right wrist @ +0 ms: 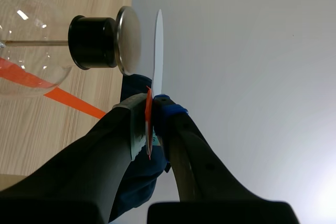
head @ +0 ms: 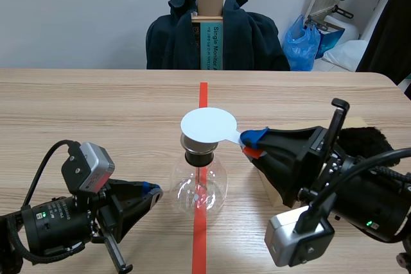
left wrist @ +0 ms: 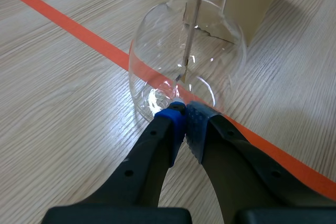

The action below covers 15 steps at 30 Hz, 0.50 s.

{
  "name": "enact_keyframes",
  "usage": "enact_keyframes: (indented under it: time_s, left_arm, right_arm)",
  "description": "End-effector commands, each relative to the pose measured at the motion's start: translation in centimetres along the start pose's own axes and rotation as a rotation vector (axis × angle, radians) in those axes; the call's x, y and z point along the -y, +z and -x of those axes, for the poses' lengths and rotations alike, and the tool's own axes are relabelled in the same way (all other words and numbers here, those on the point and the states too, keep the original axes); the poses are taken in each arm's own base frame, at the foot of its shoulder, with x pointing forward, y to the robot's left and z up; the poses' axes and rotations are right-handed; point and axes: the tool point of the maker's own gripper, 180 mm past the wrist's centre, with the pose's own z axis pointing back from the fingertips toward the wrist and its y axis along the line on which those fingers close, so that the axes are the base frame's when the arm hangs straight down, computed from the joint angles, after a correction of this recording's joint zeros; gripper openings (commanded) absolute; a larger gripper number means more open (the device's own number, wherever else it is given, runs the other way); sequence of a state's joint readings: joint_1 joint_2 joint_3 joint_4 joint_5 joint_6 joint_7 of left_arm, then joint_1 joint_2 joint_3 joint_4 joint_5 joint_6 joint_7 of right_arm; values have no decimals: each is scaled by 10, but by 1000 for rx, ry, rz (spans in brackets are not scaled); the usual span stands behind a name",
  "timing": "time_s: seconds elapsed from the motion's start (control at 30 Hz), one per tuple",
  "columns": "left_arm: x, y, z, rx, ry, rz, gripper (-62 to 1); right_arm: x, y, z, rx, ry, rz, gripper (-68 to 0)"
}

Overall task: Do the electroscope experiment.
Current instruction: 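Move the plate toward and away from the electroscope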

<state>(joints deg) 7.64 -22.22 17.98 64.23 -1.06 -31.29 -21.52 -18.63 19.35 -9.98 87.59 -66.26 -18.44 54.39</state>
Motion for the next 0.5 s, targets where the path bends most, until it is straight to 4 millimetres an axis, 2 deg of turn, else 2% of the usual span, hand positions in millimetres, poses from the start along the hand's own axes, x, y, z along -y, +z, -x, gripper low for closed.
enact_keyframes:
  time_s: [0.0, 0.47]
  left_arm:
    - [-2, -2, -12, 42, -6, -6, -579]
    - [-2, -2, -12, 42, -6, -6, -579]
  right_arm:
    - [10, -3, 1, 0, 21, 30, -669]
    - [9, -4, 0, 4, 26, 25, -669]
